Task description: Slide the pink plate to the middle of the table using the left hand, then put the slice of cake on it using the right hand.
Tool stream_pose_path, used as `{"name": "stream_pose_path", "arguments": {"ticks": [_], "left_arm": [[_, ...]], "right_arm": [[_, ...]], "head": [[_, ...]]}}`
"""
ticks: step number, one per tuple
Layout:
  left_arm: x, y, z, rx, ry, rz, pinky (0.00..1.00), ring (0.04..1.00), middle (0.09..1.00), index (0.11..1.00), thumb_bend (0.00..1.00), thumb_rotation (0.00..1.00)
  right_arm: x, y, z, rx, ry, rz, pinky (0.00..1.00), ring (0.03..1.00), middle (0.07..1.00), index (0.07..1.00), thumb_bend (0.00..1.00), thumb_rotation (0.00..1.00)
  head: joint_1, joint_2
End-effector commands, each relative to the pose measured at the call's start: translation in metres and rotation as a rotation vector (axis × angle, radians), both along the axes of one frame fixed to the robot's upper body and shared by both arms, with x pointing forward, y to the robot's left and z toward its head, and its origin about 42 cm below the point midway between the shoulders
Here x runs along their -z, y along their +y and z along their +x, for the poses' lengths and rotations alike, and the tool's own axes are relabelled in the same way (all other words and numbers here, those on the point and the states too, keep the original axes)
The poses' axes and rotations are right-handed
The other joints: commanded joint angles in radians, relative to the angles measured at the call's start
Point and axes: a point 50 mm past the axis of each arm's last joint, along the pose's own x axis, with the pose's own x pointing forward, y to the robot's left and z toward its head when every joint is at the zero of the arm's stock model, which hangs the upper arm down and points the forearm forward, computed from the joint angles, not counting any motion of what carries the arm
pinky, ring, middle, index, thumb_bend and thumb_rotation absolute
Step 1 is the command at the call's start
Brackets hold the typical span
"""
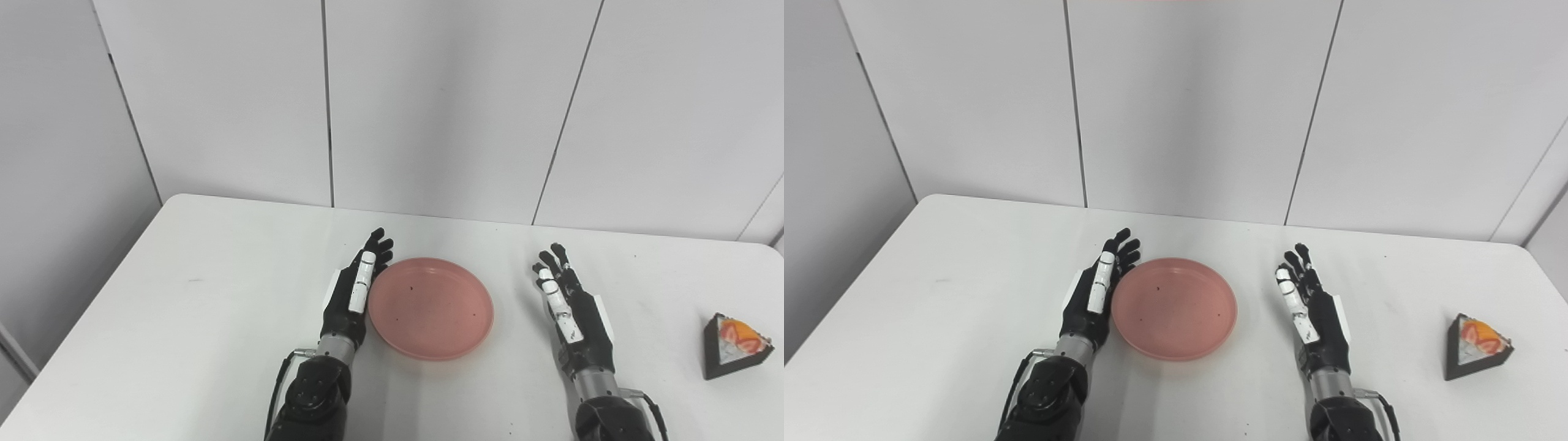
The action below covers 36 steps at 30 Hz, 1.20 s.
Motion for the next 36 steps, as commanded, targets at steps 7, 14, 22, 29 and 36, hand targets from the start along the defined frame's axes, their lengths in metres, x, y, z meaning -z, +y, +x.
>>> {"name": "stream_pose_path", "arguments": {"ticks": [7, 14, 22, 29, 36], "left_arm": [[0.0098, -0.0090, -0.0041, 0.020, 0.030, -0.005, 0.90, 0.903, 0.905, 0.898, 0.65, 1.00], [0.0125, -0.0124, -0.0040, 0.044, 0.038, -0.032, 0.93, 0.915, 0.914, 0.906, 0.66, 1.00], [0.0125, -0.0125, -0.0042, 0.044, 0.037, -0.036, 0.94, 0.923, 0.921, 0.912, 0.65, 1.00], [0.0120, -0.0115, -0.0032, 0.033, 0.024, -0.031, 0.92, 0.913, 0.916, 0.907, 0.65, 1.00], [0.0118, -0.0126, -0.0044, 0.045, 0.027, -0.025, 0.92, 0.920, 0.921, 0.913, 0.64, 1.00]], "right_arm": [[-0.0053, 0.0034, 0.0003, -0.008, -0.037, 0.011, 0.96, 0.916, 0.935, 0.960, 0.63, 0.72], [-0.0045, 0.0028, 0.0014, -0.009, -0.038, 0.018, 0.96, 0.914, 0.933, 0.960, 0.64, 0.70], [-0.0037, 0.0028, 0.0015, -0.008, -0.037, 0.014, 0.95, 0.911, 0.931, 0.955, 0.64, 0.71], [-0.0034, 0.0027, 0.0016, -0.011, -0.039, 0.013, 0.96, 0.916, 0.935, 0.960, 0.65, 0.71], [-0.0044, 0.0043, 0.0006, -0.004, -0.037, 0.027, 0.96, 0.907, 0.926, 0.952, 0.64, 0.69]], "head": [[0.005, 0.005], [0.006, 0.007], [0.006, 0.003], [0.007, 0.002], [0.002, 0.004]]}}
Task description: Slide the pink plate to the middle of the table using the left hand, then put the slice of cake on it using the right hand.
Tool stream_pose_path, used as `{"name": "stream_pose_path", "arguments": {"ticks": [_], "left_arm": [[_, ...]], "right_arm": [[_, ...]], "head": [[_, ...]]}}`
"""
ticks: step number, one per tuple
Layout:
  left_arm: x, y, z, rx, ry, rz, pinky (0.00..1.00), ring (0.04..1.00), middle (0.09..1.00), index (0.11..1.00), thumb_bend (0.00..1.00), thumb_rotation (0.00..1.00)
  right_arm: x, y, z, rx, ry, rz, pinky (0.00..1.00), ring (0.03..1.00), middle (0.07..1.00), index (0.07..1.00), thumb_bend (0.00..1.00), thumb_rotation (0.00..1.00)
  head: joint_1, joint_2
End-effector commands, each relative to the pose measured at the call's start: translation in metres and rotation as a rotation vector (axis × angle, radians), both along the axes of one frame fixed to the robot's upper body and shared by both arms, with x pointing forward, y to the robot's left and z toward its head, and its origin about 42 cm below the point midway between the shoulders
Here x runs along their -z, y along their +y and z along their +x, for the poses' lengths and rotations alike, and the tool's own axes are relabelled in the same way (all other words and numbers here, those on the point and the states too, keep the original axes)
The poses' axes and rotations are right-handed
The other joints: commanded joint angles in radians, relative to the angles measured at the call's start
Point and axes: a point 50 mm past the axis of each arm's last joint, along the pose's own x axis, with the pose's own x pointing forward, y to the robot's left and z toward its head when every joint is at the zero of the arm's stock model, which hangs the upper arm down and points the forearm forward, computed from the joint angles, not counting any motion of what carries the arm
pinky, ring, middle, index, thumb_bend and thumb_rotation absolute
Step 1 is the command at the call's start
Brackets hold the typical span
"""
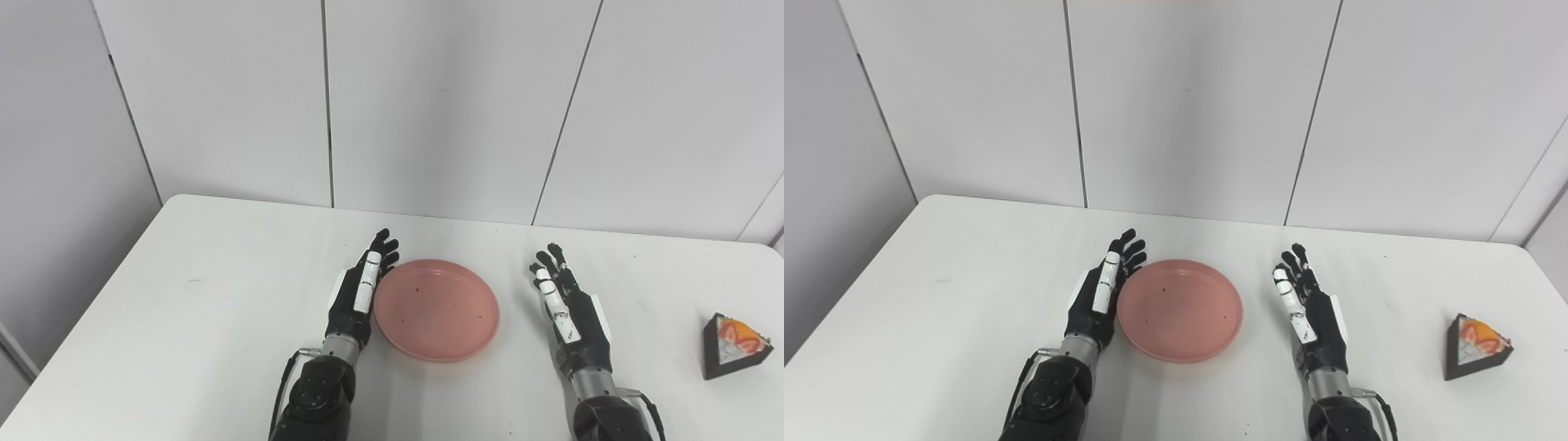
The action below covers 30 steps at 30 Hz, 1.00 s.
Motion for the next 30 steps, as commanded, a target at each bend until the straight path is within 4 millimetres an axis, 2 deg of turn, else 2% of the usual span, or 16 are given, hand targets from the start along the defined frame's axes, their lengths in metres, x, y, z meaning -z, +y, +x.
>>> {"name": "stream_pose_path", "arguments": {"ticks": [1, 7, 13, 30], "left_arm": [[0.0119, -0.0061, -0.0064, 0.026, 0.038, 0.002, 0.92, 0.920, 0.922, 0.915, 0.64, 1.00], [0.0127, -0.0097, -0.0074, 0.046, 0.050, -0.025, 0.93, 0.923, 0.930, 0.924, 0.66, 1.00], [0.0135, -0.0120, -0.0087, 0.054, 0.057, -0.041, 0.93, 0.925, 0.928, 0.919, 0.67, 0.98], [0.0114, -0.0068, -0.0054, -0.004, 0.026, -0.004, 0.93, 0.911, 0.920, 0.911, 0.64, 1.00]], "right_arm": [[-0.0055, 0.0050, 0.0007, -0.002, -0.038, 0.024, 0.96, 0.906, 0.925, 0.950, 0.64, 0.69], [-0.0064, 0.0029, 0.0013, -0.006, -0.040, 0.006, 0.95, 0.902, 0.926, 0.951, 0.63, 0.72], [-0.0070, 0.0031, 0.0018, -0.006, -0.045, 0.013, 0.95, 0.901, 0.918, 0.948, 0.63, 0.70], [-0.0063, 0.0026, 0.0021, -0.011, -0.044, 0.007, 0.95, 0.913, 0.934, 0.959, 0.64, 0.71]], "head": [[0.001, 0.004], [0.002, 0.012], [0.003, 0.014], [0.005, 0.011]]}}
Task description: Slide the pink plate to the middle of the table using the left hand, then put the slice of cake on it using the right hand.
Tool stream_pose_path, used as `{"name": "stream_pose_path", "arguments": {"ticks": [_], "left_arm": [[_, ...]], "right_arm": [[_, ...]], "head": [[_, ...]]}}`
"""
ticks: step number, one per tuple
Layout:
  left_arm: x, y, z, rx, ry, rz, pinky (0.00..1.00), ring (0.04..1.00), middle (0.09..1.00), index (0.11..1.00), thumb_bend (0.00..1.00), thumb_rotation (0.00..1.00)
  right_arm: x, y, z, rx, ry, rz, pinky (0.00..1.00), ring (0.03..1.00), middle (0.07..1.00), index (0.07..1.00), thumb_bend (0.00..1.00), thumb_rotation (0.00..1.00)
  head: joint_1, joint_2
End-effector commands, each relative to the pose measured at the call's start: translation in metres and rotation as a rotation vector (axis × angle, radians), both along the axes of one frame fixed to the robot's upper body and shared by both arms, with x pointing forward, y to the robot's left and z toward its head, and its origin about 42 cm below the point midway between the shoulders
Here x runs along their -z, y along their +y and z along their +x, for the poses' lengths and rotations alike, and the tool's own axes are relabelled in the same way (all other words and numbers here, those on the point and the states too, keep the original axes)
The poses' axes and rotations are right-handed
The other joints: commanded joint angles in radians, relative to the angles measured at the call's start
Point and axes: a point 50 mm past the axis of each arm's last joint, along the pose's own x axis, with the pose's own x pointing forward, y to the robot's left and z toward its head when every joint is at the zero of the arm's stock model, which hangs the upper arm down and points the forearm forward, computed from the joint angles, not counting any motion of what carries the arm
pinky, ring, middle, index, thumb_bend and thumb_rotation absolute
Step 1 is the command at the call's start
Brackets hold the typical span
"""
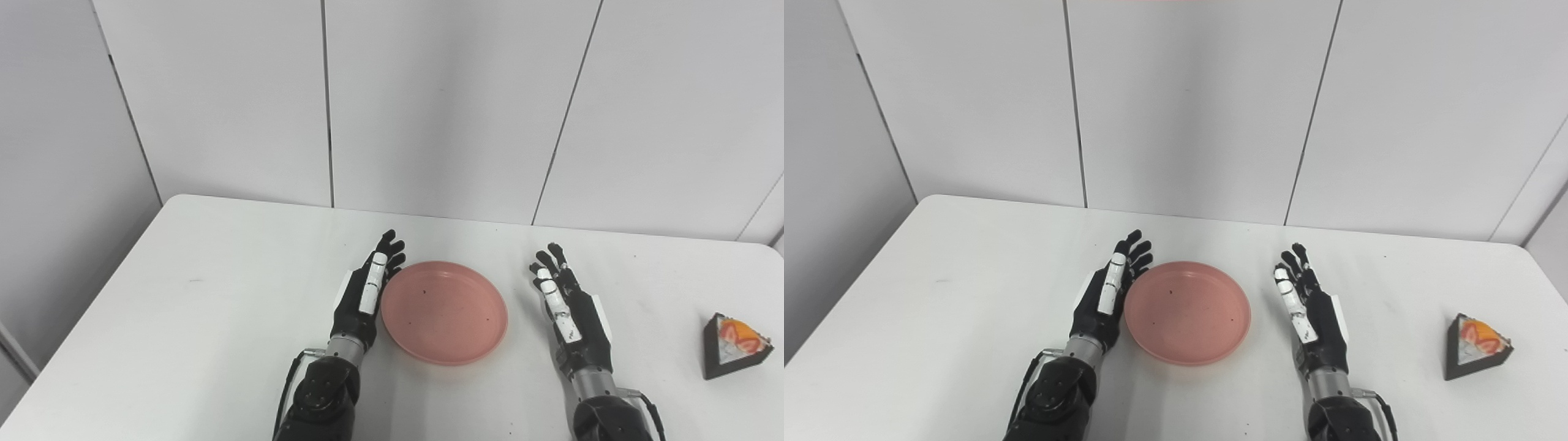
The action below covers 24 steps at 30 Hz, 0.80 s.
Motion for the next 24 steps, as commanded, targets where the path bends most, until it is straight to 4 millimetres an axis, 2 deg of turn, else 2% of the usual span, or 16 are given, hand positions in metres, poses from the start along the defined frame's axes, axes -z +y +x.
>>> {"name": "stream_pose_path", "arguments": {"ticks": [1, 11, 24], "left_arm": [[0.011, -0.001, -0.004, -0.010, 0.029, 0.007, 0.93, 0.914, 0.920, 0.911, 0.64, 1.00], [0.009, -0.002, -0.004, -0.015, 0.022, 0.038, 0.92, 0.907, 0.919, 0.912, 0.64, 1.00], [0.010, -0.021, -0.005, -0.001, 0.037, 0.056, 0.93, 0.920, 0.929, 0.919, 0.66, 1.00]], "right_arm": [[-0.006, 0.003, 0.002, -0.009, -0.044, 0.000, 0.95, 0.913, 0.933, 0.957, 0.65, 0.71], [-0.006, 0.003, 0.003, -0.009, -0.046, 0.001, 0.95, 0.908, 0.928, 0.955, 0.65, 0.71], [-0.006, 0.003, 0.003, -0.010, -0.038, 0.010, 0.96, 0.907, 0.928, 0.956, 0.64, 0.70]], "head": [[0.000, 0.000], [-0.001, 0.002], [-0.003, 0.006]]}}
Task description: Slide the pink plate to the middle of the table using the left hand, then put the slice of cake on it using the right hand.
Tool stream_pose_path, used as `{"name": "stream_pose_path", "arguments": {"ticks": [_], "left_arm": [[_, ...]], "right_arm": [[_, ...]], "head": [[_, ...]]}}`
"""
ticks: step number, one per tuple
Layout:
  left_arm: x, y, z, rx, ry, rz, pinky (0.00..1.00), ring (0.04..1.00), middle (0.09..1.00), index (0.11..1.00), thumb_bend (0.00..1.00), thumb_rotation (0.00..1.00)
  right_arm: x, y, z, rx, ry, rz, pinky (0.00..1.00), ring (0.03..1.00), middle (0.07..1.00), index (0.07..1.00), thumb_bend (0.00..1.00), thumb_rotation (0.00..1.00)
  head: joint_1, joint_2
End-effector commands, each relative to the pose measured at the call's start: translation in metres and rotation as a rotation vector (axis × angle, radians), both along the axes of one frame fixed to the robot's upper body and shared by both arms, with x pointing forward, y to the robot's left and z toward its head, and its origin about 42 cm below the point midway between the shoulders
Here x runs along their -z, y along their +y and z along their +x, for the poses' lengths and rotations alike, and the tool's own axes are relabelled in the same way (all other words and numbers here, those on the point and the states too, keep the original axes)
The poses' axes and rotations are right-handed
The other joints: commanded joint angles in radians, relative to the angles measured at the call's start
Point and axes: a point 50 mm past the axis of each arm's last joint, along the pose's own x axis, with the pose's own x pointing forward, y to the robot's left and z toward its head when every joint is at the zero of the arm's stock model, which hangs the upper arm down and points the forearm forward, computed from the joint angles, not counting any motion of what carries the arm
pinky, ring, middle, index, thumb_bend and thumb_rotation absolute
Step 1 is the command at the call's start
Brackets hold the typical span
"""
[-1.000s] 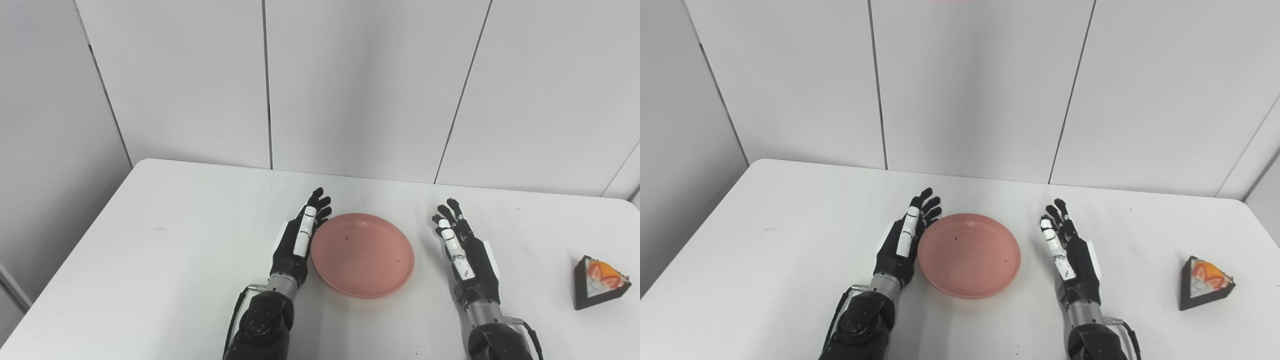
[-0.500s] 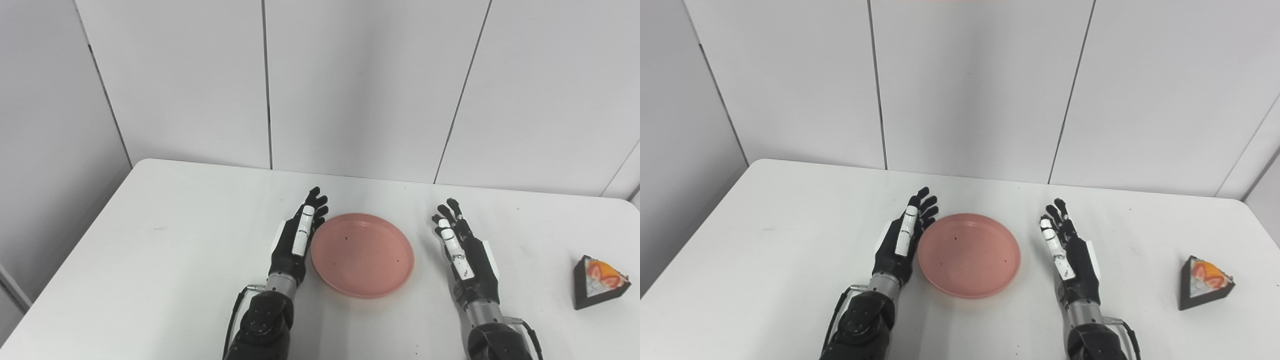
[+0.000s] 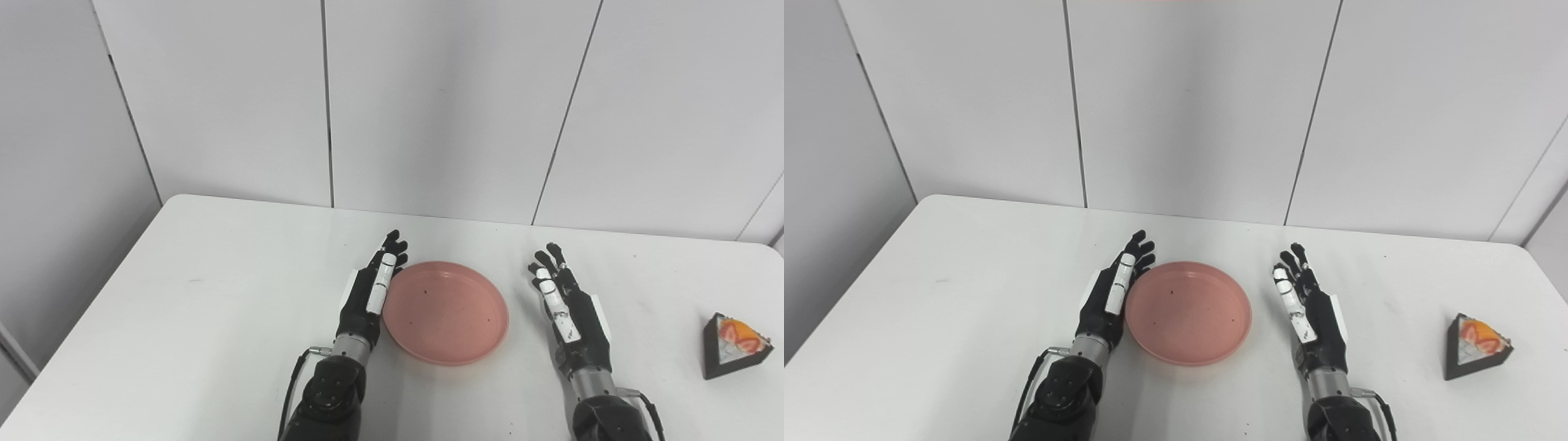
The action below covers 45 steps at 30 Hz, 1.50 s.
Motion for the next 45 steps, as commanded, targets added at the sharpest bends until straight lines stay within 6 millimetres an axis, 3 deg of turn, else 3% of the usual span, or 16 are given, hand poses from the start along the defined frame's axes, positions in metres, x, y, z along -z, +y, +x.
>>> {"name": "stream_pose_path", "arguments": {"ticks": [1, 13, 25, 30, 36, 40, 45], "left_arm": [[0.010, -0.011, -0.006, 0.004, 0.044, -0.013, 0.93, 0.923, 0.933, 0.924, 0.66, 1.00], [0.008, -0.020, -0.003, 0.018, 0.045, -0.008, 0.95, 0.954, 0.963, 0.959, 0.66, 1.00], [0.007, -0.027, -0.002, 0.016, 0.062, -0.011, 0.95, 0.958, 0.966, 0.957, 0.68, 1.00], [0.008, -0.028, -0.001, 0.013, 0.054, -0.015, 0.95, 0.961, 0.969, 0.964, 0.65, 1.00], [0.009, -0.029, 0.000, 0.007, 0.056, -0.027, 0.95, 0.956, 0.965, 0.954, 0.67, 1.00], [0.007, -0.027, 0.000, 0.007, 0.043, -0.021, 0.94, 0.958, 0.966, 0.960, 0.65, 1.00], [0.009, -0.019, 0.001, 0.003, 0.045, -0.019, 0.94, 0.952, 0.959, 0.955, 0.65, 1.00]], "right_arm": [[-0.006, 0.003, 0.002, -0.010, -0.040, 0.006, 0.96, 0.906, 0.927, 0.955, 0.64, 0.70], [-0.020, -0.006, 0.001, 0.034, -0.100, -0.041, 0.93, 0.909, 0.929, 0.954, 0.61, 0.73], [-0.067, -0.047, 0.004, 0.113, -0.190, -0.138, 0.94, 0.929, 0.936, 0.945, 0.59, 0.67], [-0.098, -0.076, -0.002, 0.192, -0.238, -0.322, 0.88, 0.895, 0.907, 0.921, 0.56, 0.68], [-0.130, -0.105, -0.011, 0.278, -0.249, -0.454, 0.82, 0.881, 0.877, 0.891, 0.54, 0.60], [-0.147, -0.119, -0.019, 0.359, -0.208, -0.635, 0.81, 0.879, 0.870, 0.886, 0.56, 0.65], [-0.162, -0.130, -0.026, 0.400, -0.166, -0.768, 0.78, 0.851, 0.861, 0.873, 0.60, 0.57]], "head": [[0.000, 0.001], [-0.019, 0.010], [-0.040, 0.016], [-0.038, 0.017], [-0.039, 0.019], [-0.054, 0.019], [-0.137, 0.014]]}}
